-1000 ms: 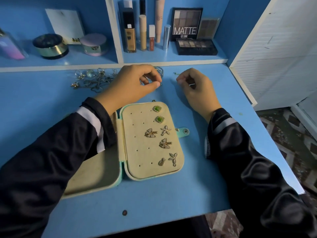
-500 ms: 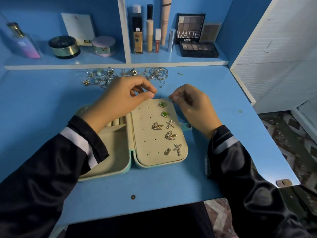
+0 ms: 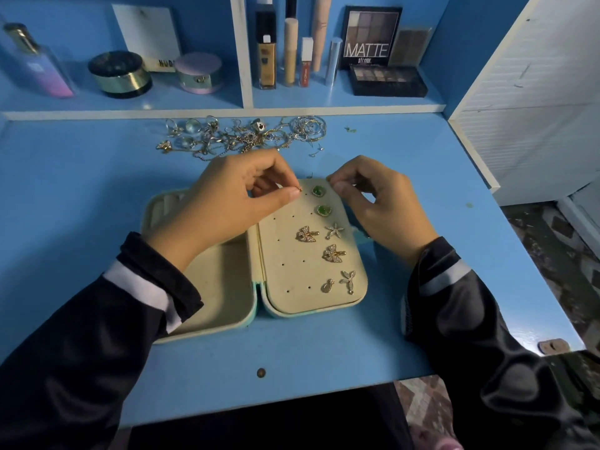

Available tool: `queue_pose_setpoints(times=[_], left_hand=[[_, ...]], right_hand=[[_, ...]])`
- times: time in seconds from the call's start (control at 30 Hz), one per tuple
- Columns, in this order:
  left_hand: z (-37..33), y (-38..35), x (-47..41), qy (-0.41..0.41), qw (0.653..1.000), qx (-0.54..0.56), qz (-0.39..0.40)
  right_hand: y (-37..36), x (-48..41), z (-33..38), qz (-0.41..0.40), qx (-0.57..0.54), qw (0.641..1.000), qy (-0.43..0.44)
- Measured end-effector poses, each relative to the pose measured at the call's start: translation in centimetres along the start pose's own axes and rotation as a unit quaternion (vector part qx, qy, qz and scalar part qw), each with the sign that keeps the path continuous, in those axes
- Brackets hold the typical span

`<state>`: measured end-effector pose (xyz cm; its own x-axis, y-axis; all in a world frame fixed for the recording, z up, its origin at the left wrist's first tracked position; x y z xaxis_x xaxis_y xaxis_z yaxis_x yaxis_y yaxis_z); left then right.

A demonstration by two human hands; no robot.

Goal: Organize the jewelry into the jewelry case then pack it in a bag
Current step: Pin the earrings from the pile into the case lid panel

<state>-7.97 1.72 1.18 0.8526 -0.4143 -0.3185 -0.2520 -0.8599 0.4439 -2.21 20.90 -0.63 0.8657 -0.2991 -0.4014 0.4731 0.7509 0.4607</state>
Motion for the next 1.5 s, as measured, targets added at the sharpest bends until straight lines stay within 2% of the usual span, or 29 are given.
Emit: queue_pose_setpoints(times=[0.23,0.6,0.93,1.5], left_hand=[[0.1,-0.2,0.0,0.003,1.0,0.004,0.006],[-0.6,-0.7,0.6,-0.008,0.997,-0.038,0.06],[-0.6,-0.7,0.5,-0.037,0.996,-0.06,0.057],[-1.0,-0.9,0.6,-0.038,0.993,-0.089,0.065]], right_hand=[[0.1,-0.1,-0.3,-0.001,-0.032,0.999,-0.009],[0.3,-0.4,0.2,-0.023,-0.119,0.993,-0.005],[0.2,-0.5,0.3,-0.02,-0.134,0.991,-0.003],[0.1,-0.7,0.2,-0.017,-0.142,0.99,-0.003]])
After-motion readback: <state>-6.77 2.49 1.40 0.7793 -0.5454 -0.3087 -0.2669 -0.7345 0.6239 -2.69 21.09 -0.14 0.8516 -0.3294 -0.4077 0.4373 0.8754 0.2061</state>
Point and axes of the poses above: each hand's wrist, its own x-axis away from the middle knuckle, its own y-axis out of the back of the hand, z = x × y, the point moved 4 cm from there along -x, towards the middle knuckle, and after that the axes turned 14 degrees about -z, right-handed, at the moved point
